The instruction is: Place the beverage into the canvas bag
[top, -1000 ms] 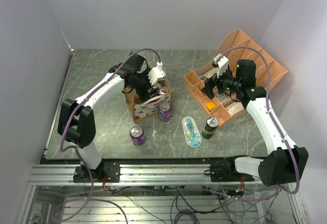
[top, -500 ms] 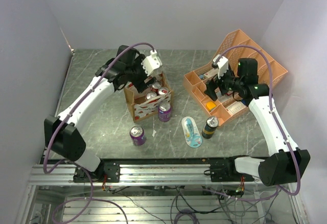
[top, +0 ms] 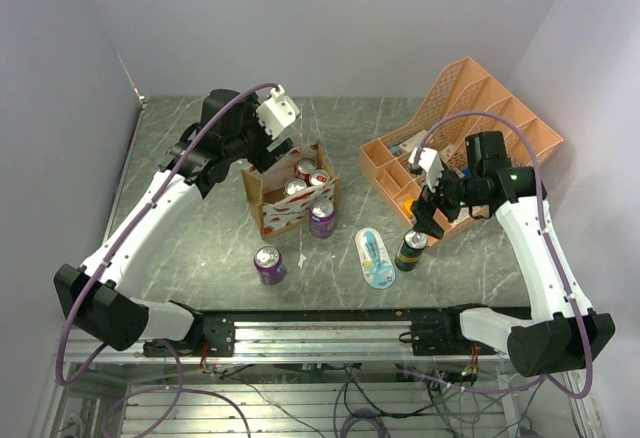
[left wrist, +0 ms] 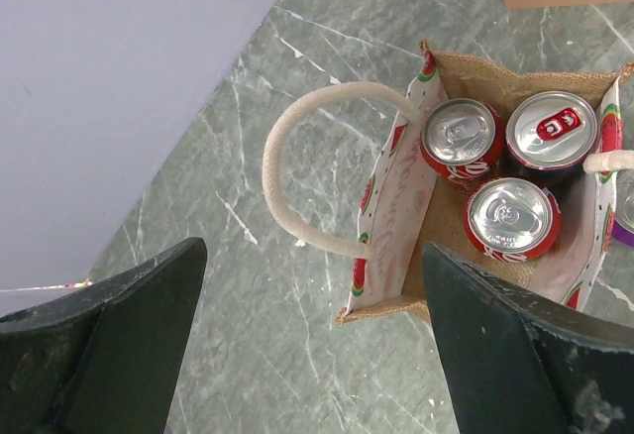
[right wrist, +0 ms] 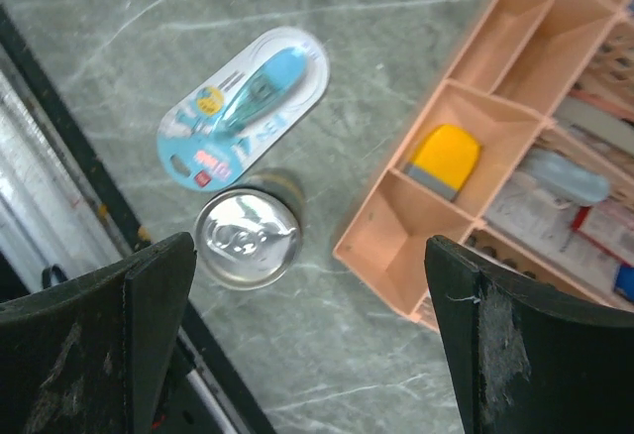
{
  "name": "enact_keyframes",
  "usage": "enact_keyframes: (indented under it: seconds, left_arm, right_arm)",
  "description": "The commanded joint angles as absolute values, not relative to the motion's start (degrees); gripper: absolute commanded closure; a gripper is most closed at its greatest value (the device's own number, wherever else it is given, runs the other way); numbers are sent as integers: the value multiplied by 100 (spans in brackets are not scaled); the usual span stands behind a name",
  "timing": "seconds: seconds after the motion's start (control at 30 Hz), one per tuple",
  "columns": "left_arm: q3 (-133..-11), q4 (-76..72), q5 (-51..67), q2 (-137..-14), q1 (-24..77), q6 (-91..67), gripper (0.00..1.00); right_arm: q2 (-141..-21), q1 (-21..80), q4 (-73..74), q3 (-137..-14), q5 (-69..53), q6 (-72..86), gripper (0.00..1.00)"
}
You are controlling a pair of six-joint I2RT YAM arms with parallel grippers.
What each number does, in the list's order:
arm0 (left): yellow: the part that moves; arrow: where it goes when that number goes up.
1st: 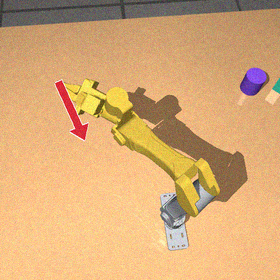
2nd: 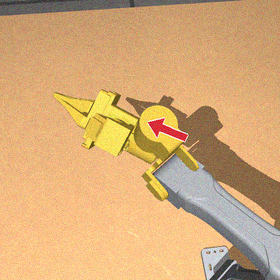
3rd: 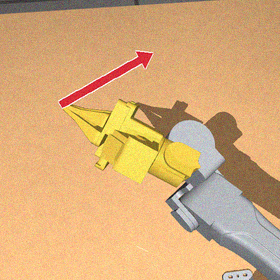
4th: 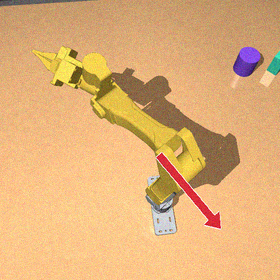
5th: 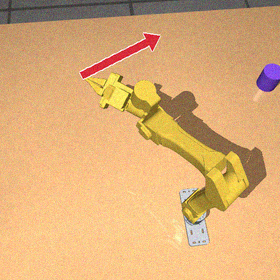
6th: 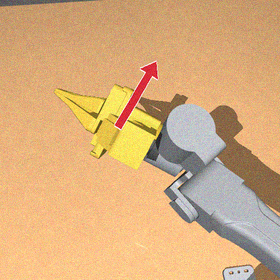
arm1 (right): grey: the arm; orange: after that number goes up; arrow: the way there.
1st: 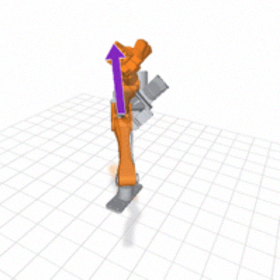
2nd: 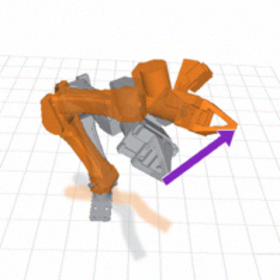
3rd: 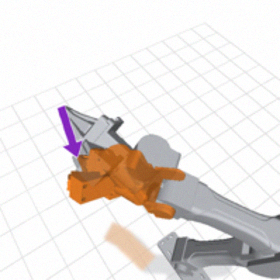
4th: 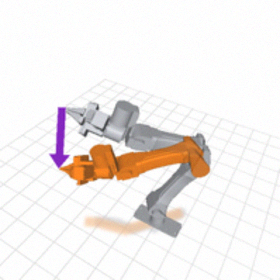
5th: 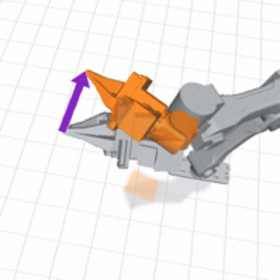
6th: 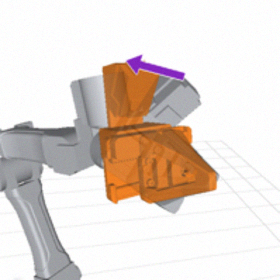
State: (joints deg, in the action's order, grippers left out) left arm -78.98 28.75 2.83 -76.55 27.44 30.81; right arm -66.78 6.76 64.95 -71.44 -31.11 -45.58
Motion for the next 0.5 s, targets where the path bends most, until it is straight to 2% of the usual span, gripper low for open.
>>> enact_keyframes:
  seconds: [0.0, 0.33, 0.47]
  left_arm:
    - [-7902, 2857, 161, -7506, 2768, 2947, 1]
    - [-8046, 3253, 359, -7583, 2768, 2887, 1]
    - [-8106, 3325, 436, -7602, 2769, 2859, 1]
  right_arm:
    - [-6719, 705, 7242, -6872, -3275, -5084, 0]
    - [-6708, 777, 7058, -6257, -3045, -5152, 0]
    - [-6831, 820, 6913, -6086, -3059, -5134, 6]
